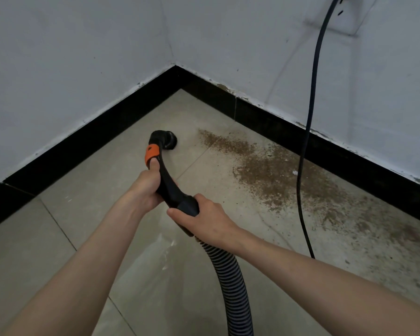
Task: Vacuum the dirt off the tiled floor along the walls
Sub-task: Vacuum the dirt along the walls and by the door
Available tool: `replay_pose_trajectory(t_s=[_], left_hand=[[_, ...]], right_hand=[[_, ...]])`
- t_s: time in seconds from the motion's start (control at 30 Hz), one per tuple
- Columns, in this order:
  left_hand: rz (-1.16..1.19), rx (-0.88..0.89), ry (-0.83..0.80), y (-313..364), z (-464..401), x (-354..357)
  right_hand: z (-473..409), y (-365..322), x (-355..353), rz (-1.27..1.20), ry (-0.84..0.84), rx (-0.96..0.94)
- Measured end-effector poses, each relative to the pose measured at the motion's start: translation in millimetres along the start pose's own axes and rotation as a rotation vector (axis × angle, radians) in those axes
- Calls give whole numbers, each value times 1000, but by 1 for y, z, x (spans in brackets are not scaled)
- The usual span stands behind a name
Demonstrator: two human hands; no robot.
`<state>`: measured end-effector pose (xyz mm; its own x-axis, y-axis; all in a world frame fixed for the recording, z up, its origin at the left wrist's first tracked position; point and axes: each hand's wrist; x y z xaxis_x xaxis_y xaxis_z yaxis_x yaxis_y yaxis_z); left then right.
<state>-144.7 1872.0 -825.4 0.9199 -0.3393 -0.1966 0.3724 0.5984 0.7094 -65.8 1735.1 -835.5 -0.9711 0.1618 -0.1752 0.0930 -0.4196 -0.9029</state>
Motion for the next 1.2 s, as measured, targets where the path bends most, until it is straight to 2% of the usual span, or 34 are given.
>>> replay_pose_trajectory(t_s=[0.27,0.5,0.8,1.03,1.2], left_hand=[[34,-35,-88,-10,11,25],[-33,-7,-154,7,8,49],[-12,-1,-77,37,-17,43],[89,73,117,18,-42,6],[105,48,49,33,-63,-5]], right_hand=[[12,19,-20,74,33,13],[5,22,-36,27,105,9],[-34,-1,-35,-9,83,-3],[-59,-10,-16,74,-58,-38],[-84,-14,-6,52,-50,-37]])
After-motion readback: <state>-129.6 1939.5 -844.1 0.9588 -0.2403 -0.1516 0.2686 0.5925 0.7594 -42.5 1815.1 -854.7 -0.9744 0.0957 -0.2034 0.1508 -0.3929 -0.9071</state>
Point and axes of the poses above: each hand's wrist, its own z-axis away from the middle knuckle, its own x-axis out of the palm, y = z × x, and after that the axes turned 12 degrees about -z, right-handed
